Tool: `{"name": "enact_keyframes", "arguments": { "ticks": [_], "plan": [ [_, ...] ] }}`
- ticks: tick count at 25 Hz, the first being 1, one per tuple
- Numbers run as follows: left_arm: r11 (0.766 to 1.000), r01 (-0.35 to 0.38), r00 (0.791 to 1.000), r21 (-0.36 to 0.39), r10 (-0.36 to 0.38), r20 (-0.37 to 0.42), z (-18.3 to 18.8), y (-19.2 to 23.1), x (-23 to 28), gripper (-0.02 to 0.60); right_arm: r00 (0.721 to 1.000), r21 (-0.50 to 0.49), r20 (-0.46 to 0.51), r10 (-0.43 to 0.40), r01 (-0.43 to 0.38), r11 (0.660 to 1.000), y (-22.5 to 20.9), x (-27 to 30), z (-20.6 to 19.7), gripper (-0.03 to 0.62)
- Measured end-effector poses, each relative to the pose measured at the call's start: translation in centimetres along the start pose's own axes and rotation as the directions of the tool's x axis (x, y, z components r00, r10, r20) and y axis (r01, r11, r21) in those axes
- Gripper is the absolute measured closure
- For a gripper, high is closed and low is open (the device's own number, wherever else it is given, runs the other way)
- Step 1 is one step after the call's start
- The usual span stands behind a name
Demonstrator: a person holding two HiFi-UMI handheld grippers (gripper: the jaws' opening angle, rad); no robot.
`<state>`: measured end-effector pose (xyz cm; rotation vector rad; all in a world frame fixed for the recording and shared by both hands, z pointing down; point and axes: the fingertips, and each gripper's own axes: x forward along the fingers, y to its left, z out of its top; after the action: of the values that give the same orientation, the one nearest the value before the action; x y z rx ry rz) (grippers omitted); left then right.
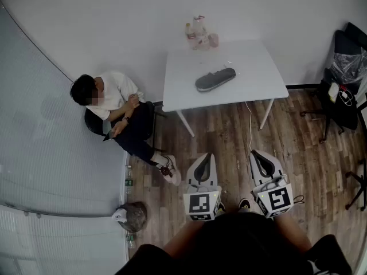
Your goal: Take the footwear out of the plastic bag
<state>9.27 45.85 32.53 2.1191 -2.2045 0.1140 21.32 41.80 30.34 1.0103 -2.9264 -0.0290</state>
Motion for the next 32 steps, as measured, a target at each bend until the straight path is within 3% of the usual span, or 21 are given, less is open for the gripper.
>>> {"name": "enact_keyframes", "arguments": {
  "ticks": [13, 17, 32],
  "plan": [
    [1.0, 0.012, 1.0, 0.015, -0.012, 0.005, 0.3, 0.6, -0.1, 0.56, 1.0, 0.029, -0.017, -0.01, 0.011, 1.0, 0.1, -0.1, -0.7, 0.576],
    [1.0, 0.0, 1.0, 0.021, 0.0, 0.0, -0.2, 2.2, -0.2, 0.56, 1.0, 0.072, 0.018, -0.008, 0.007, 0.997, 0.1, 0.4, -0.9, 0.576],
    [1.0, 0.002, 1.0, 0.03, -0.001, -0.016, -2.7, 8.1, -3.0, 0.56, 0.999, 0.03, -0.01, -0.037, 0.037, 0.999, 4.1, 1.9, -2.2, 0.576]
  ]
}}
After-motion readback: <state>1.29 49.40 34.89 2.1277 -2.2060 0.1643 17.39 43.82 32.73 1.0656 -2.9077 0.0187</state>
